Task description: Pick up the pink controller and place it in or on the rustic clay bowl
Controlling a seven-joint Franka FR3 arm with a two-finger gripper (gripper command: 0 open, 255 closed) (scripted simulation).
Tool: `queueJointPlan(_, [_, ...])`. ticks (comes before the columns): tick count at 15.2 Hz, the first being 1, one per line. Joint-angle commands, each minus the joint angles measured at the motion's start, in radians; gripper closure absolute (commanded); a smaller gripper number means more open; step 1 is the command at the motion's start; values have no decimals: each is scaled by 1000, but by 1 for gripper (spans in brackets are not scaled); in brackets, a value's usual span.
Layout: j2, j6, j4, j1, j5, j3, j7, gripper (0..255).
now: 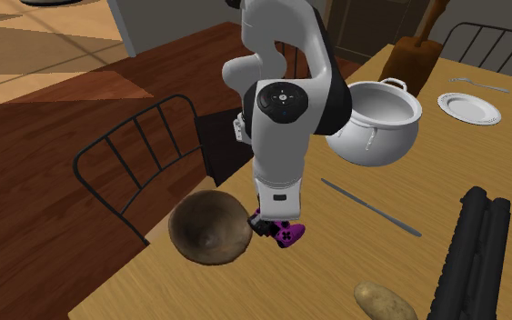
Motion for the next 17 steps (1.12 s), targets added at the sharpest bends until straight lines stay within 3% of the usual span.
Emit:
queueJointPlan(1, [6,-3,-6,-1,-1,-1,1,255])
queueJointPlan(4, [5,-6,-3,-5,0,-3,-5,255])
queueJointPlan(17, [-38,-169,119,-3,-20,-7,11,255])
